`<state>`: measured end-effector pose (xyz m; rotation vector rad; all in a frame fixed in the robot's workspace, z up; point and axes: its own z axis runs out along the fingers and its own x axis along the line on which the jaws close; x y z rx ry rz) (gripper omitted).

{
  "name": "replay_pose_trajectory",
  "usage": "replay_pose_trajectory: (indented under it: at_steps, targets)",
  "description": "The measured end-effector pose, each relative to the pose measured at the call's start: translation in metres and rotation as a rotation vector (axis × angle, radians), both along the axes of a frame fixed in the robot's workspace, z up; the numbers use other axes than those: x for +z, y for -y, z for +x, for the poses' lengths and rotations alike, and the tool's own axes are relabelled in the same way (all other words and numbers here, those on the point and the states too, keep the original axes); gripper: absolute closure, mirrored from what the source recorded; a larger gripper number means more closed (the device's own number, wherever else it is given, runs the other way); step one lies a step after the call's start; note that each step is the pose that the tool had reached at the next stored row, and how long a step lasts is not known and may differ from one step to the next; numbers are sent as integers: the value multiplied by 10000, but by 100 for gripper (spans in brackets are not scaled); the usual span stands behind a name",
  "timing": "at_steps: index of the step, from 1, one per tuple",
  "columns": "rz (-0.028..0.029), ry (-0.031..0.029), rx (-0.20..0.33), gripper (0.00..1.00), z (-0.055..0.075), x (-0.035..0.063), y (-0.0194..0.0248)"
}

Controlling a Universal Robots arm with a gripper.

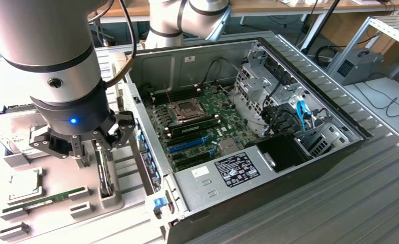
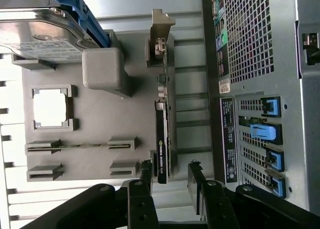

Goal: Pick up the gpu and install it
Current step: 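Pick up the gpu and move the gpu toward the slot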

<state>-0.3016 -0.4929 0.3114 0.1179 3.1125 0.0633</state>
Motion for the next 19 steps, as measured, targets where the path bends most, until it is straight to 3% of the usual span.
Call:
replay_pose_trajectory:
  at_steps: [19]
  targets:
    - [0, 1, 0, 58, -23, -76, 0]
